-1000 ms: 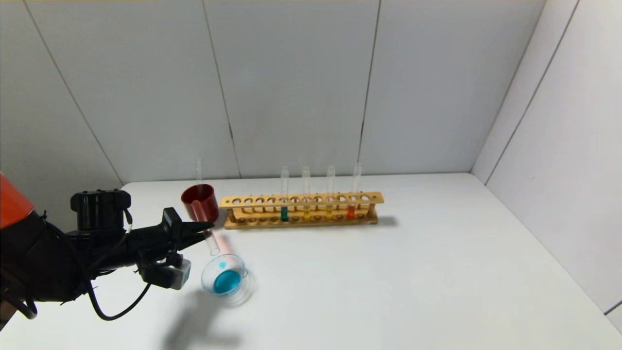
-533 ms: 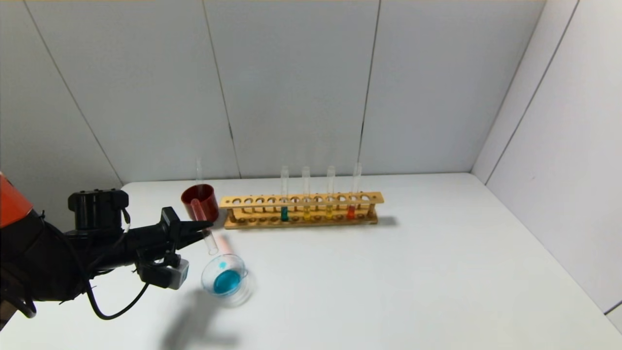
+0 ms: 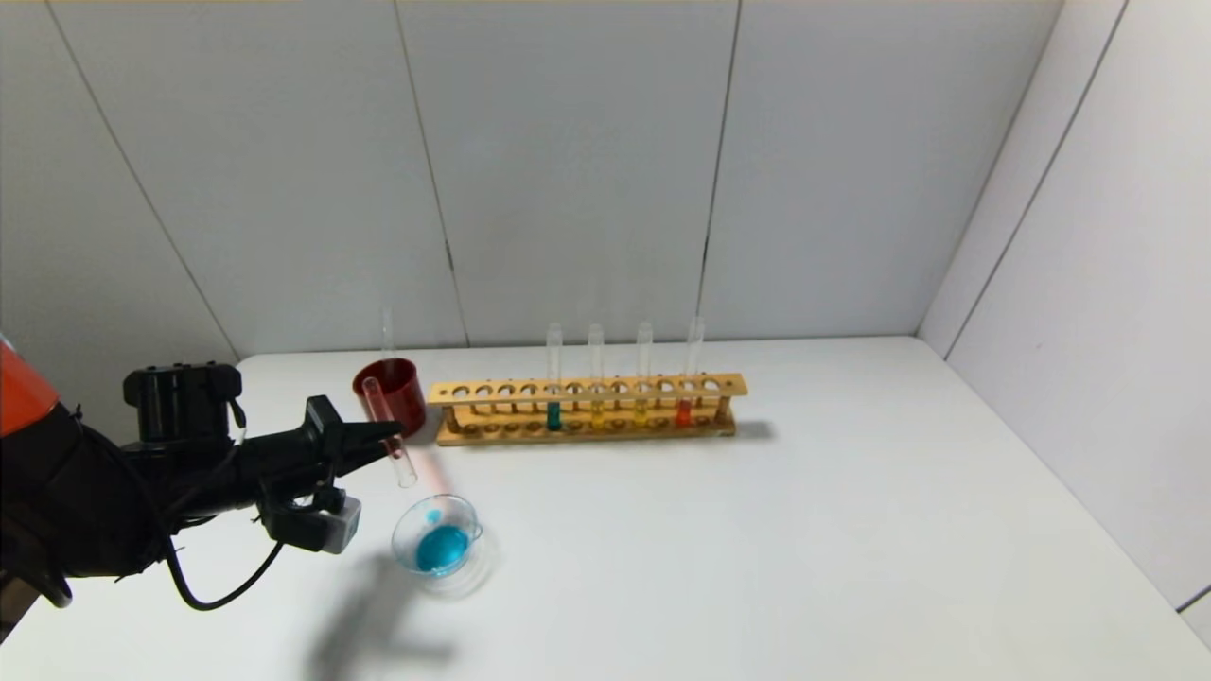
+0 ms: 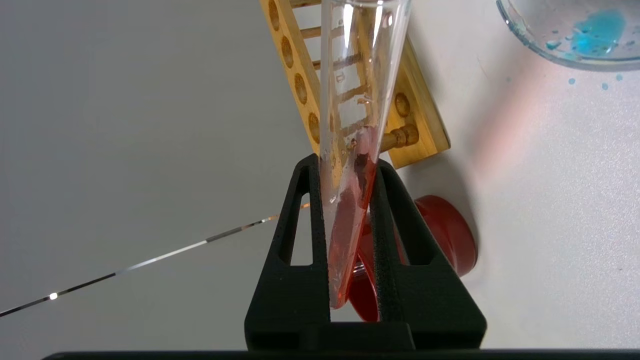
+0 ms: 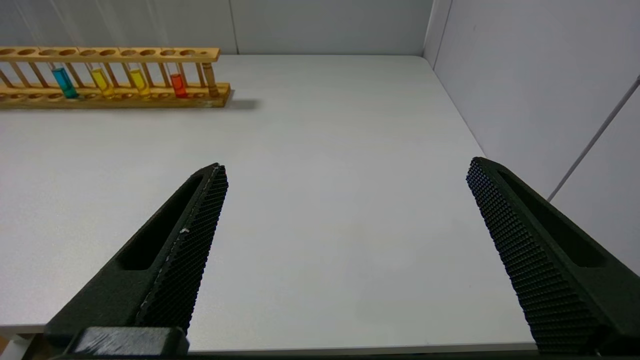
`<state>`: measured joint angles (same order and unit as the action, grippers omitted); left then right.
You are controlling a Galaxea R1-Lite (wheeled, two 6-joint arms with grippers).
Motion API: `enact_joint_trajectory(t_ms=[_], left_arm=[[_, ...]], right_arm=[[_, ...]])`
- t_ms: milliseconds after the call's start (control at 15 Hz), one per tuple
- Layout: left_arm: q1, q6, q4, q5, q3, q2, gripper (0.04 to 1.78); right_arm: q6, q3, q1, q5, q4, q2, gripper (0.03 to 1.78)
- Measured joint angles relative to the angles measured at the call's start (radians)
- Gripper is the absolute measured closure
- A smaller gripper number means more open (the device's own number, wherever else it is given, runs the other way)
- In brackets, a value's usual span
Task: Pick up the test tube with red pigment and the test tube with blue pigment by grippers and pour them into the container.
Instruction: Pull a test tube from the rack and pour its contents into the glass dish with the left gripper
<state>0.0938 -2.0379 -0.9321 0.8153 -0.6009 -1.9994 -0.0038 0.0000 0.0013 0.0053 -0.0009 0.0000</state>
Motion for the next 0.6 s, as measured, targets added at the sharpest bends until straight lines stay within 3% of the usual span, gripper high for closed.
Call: enact_joint_trajectory(t_ms=[600], left_arm=[[0.005,-0.077,0.000,0.028,-0.058,-0.023,1.52]], right_arm=[[0.000,0.000,0.000,0.000,0.000,0.000,0.06]])
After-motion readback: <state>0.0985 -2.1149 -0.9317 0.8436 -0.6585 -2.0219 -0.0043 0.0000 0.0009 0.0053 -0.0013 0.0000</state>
